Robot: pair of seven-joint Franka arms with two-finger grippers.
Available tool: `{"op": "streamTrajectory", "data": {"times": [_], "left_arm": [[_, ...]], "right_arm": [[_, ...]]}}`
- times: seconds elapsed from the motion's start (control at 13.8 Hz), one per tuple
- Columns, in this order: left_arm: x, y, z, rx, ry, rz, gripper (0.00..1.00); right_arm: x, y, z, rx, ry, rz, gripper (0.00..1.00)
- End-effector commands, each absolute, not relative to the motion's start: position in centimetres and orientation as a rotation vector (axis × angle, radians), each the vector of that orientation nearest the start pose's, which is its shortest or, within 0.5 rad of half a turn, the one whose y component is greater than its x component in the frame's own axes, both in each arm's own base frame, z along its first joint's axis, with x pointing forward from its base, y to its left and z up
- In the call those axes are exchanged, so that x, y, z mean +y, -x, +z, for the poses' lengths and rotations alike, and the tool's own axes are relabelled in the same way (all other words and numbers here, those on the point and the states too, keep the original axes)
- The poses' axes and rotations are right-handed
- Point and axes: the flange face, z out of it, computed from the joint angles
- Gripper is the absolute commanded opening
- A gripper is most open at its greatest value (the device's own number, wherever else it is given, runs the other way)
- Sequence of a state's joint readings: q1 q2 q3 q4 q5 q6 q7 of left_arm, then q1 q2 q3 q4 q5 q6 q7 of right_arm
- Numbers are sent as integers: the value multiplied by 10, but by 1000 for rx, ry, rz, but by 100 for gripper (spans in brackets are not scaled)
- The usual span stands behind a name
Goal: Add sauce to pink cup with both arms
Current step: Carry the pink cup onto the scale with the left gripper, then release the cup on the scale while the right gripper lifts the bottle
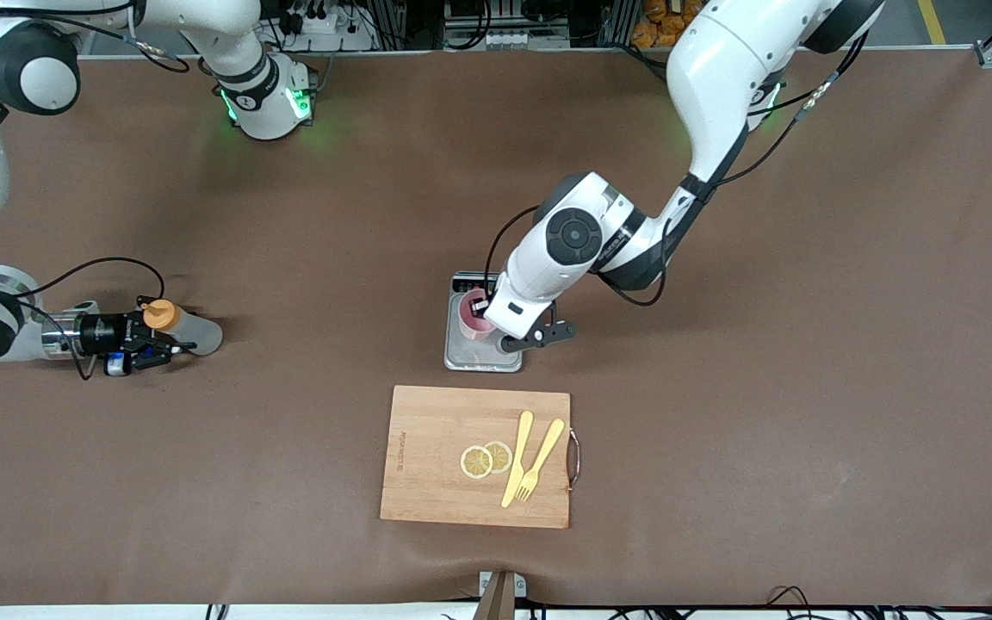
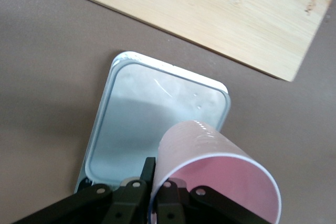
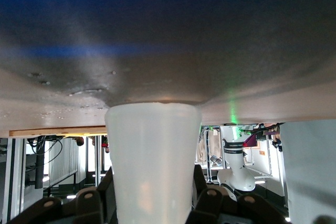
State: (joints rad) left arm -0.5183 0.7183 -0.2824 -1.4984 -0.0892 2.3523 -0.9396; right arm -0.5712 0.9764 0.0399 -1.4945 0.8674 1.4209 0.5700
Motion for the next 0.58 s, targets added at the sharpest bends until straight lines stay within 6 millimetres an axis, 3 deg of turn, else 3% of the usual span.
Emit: {"op": "streamTrajectory", "data": {"times": [0.0,0.22,0.29,0.36,0.44,0.51], "left_arm": [[-512,-530,263,-486,3373,83,0],[-512,-529,262,-489,3371,86,1],[-512,-529,262,-514,3369,93,30],[-512,-530,262,-552,3361,96,74],[-512,-530,262,-566,3358,97,100],[-512,-529,263,-557,3359,92,100]], "right_arm": [[-221,-570,105,1378,1458,1187,59],[-213,-579,121,1399,1478,1194,59],[-209,-584,126,1416,1484,1202,59],[-204,-586,127,1410,1495,1208,59],[-204,-588,129,1412,1499,1202,59],[-199,-591,134,1408,1516,1196,59]]}}
